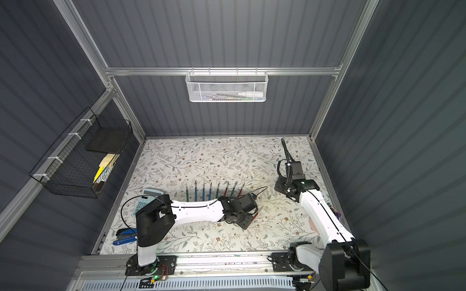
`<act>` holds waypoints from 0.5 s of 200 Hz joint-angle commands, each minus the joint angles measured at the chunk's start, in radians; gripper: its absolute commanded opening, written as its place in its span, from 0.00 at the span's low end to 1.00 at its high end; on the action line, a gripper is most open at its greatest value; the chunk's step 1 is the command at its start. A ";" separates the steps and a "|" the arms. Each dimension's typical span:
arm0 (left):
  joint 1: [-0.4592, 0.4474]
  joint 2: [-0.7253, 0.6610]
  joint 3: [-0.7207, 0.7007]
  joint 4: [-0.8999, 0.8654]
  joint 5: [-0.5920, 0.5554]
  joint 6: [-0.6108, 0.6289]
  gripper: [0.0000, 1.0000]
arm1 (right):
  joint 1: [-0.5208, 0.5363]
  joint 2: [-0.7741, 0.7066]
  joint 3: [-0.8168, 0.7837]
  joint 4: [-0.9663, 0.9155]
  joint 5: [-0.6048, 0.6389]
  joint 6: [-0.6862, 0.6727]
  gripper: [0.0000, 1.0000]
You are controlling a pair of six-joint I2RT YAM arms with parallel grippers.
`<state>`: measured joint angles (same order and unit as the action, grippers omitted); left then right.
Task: Remove protective caps from carving knives
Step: Pick up the carving knife from the center of the board.
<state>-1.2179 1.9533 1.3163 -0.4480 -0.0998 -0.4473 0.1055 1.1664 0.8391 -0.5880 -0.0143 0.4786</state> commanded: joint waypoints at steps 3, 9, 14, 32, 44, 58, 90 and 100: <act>-0.015 0.018 0.033 0.017 0.020 -0.021 0.59 | 0.004 -0.001 -0.016 -0.016 0.019 0.005 0.39; -0.018 0.023 0.036 0.017 0.017 -0.021 0.59 | 0.004 0.002 -0.017 -0.016 0.019 0.007 0.39; -0.019 0.025 0.037 0.014 0.014 -0.022 0.59 | 0.004 0.003 -0.018 -0.014 0.020 0.008 0.39; -0.025 0.043 0.046 0.008 -0.002 -0.022 0.59 | 0.004 0.007 -0.018 -0.010 0.017 0.010 0.39; -0.026 0.060 0.064 -0.009 -0.010 -0.025 0.59 | 0.004 0.007 -0.017 -0.011 0.015 0.013 0.39; -0.031 0.081 0.087 -0.037 -0.023 -0.020 0.57 | 0.004 0.002 -0.020 -0.010 0.018 0.014 0.39; -0.042 0.110 0.131 -0.068 -0.040 -0.018 0.57 | 0.002 -0.007 -0.032 -0.012 0.034 0.007 0.40; -0.045 0.116 0.136 -0.074 -0.043 -0.020 0.56 | -0.001 -0.005 -0.036 -0.011 0.034 0.005 0.40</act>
<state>-1.2518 2.0430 1.4158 -0.4664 -0.1200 -0.4568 0.1055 1.1698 0.8227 -0.5922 -0.0029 0.4885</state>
